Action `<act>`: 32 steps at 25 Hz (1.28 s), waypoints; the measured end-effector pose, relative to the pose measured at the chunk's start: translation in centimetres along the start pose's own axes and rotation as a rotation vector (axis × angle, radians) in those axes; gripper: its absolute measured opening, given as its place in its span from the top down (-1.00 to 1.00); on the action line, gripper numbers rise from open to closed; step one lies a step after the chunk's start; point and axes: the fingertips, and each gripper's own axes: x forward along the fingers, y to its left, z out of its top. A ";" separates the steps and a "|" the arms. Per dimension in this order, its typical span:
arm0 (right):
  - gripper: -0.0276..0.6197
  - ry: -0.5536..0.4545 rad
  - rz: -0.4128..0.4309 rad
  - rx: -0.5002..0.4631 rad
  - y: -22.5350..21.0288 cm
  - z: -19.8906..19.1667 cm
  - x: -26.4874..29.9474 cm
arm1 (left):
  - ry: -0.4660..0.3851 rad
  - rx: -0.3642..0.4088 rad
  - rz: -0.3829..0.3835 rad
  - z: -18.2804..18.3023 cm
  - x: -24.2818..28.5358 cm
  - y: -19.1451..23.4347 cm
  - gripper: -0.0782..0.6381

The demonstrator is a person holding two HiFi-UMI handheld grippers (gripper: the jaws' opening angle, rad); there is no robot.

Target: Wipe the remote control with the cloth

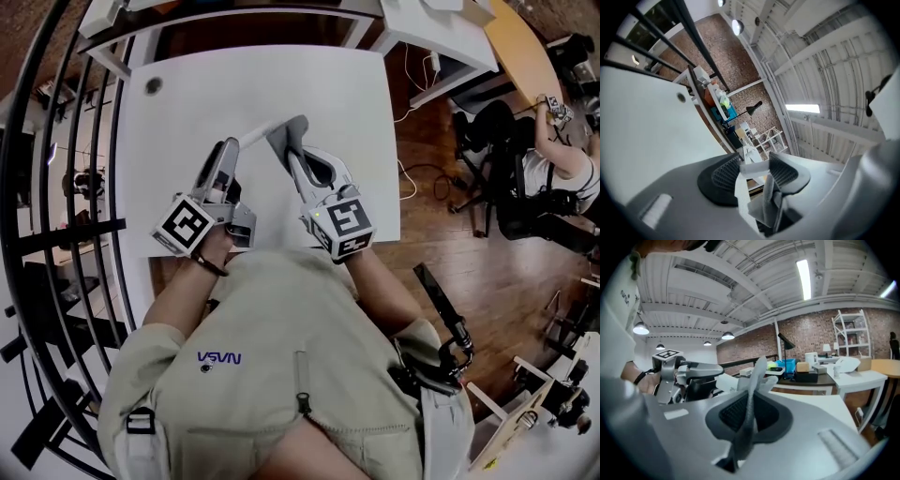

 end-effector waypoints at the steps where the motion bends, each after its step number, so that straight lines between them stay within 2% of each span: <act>1: 0.86 0.014 -0.013 0.003 -0.4 -0.4 0.1 | 0.005 0.060 0.012 0.1 0.2 0.4 0.19; 4: 0.86 0.057 -0.046 0.006 -1.5 -1.7 0.6 | 0.039 0.274 0.043 -0.5 1.1 1.7 0.19; 8: 0.86 0.110 -0.068 0.002 -2.7 -3.6 1.0 | 0.143 0.584 0.068 -3.8 3.4 3.9 0.19; 12: 0.86 0.163 -0.084 -0.017 -3.4 -5.1 1.2 | 0.246 0.833 0.080 -7.4 5.0 5.8 0.19; 15: 0.86 0.197 -0.100 -0.024 -4.0 -6.1 1.2 | 0.313 0.964 0.079 -9.4 4.9 6.5 0.19; 18: 0.86 0.229 -0.127 -0.020 -4.7 -7.2 1.3 | 0.369 1.045 0.079 -10.9 4.3 7.1 0.19; 23: 0.86 0.294 -0.159 -0.014 -5.6 -9.2 1.6 | 0.400 1.155 0.095 -12.1 3.6 7.8 0.18; 30: 0.86 0.403 -0.154 -0.038 -5.8 -12.1 2.7 | 0.506 1.126 0.196 -14.2 1.4 12.1 0.19; 31: 0.86 0.420 -0.152 -0.042 -5.9 -12.6 2.9 | 0.508 1.133 0.220 -14.1 1.3 12.5 0.54; 32: 0.86 0.436 -0.151 -0.045 -6.0 -13.0 3.1 | 0.510 1.141 0.242 -14.0 1.3 12.9 0.63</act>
